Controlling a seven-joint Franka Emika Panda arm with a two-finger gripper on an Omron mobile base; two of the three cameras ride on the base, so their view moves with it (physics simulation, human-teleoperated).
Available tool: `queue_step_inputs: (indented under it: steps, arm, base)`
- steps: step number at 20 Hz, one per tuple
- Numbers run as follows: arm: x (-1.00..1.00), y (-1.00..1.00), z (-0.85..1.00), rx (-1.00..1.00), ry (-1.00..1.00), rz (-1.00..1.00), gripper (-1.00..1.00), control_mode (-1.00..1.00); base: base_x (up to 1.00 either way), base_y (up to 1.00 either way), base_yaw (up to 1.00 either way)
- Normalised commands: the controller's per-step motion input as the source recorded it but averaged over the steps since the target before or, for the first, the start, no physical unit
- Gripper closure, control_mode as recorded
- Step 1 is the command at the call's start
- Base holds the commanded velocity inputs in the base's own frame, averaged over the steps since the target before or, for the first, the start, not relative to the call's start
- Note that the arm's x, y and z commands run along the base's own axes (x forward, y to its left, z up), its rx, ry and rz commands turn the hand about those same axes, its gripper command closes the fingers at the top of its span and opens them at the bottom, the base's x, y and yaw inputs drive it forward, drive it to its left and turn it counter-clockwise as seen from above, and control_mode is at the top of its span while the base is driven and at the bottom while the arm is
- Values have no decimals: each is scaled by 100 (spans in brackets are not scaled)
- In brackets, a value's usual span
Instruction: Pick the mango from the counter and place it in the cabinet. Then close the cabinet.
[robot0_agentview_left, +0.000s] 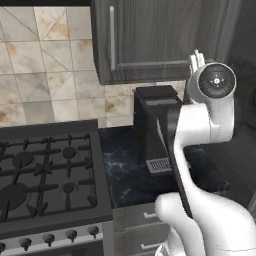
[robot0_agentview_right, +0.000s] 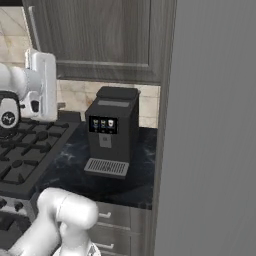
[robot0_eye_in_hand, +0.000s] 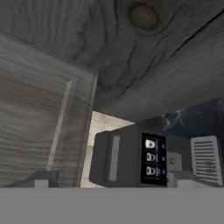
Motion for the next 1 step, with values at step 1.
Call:
queue_step_inputs:
  steps: [1]
  arm:
    - [-100,-74,-69,10,-14,0,-100,-100]
  base:
    - [0,0,0]
